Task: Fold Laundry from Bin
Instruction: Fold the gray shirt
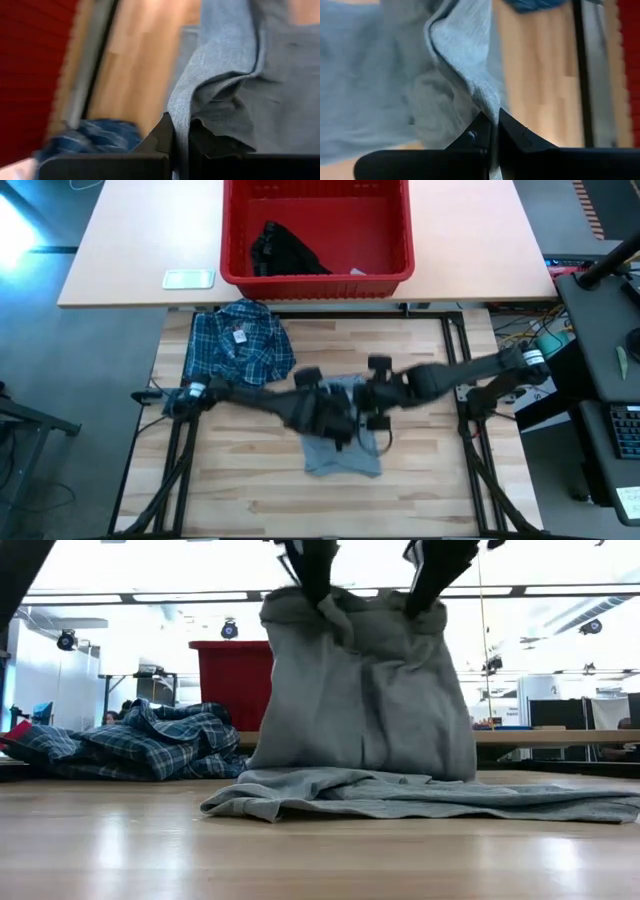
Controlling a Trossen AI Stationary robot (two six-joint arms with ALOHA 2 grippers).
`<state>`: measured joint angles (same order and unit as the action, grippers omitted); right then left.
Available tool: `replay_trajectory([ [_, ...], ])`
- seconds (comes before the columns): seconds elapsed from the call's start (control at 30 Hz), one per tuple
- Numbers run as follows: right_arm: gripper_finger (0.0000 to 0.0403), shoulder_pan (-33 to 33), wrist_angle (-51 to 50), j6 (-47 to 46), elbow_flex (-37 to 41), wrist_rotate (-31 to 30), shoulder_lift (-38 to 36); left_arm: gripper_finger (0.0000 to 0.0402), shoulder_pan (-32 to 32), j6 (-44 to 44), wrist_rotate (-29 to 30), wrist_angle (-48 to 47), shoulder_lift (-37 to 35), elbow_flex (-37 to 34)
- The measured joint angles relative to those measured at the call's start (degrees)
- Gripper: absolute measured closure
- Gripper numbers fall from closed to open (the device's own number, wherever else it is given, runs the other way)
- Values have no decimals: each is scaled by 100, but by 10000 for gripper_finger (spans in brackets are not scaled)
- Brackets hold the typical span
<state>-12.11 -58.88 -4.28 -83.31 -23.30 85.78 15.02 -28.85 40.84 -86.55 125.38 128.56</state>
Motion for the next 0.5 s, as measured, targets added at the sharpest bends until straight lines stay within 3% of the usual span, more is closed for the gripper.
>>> replay_trajectory([
  [0.1, 394, 670, 171, 720, -4, 13, -54, 401, -548, 591, 221, 338, -379, -409],
  [0.2, 394, 1390, 581, 1482, -9, 12, -52, 401, -1200, 1510, 161, 1313, -895, -1152],
  [0.37, 394, 2575, 1519, 2526, -13, 177, -9, 402, -2277, 2597, -403, 2845, -1854, -2528],
  [0.5, 394, 3346, 2469, 3195, -113, 413, -9, 402, -3156, 3467, -986, 3956, -2453, -2956],
])
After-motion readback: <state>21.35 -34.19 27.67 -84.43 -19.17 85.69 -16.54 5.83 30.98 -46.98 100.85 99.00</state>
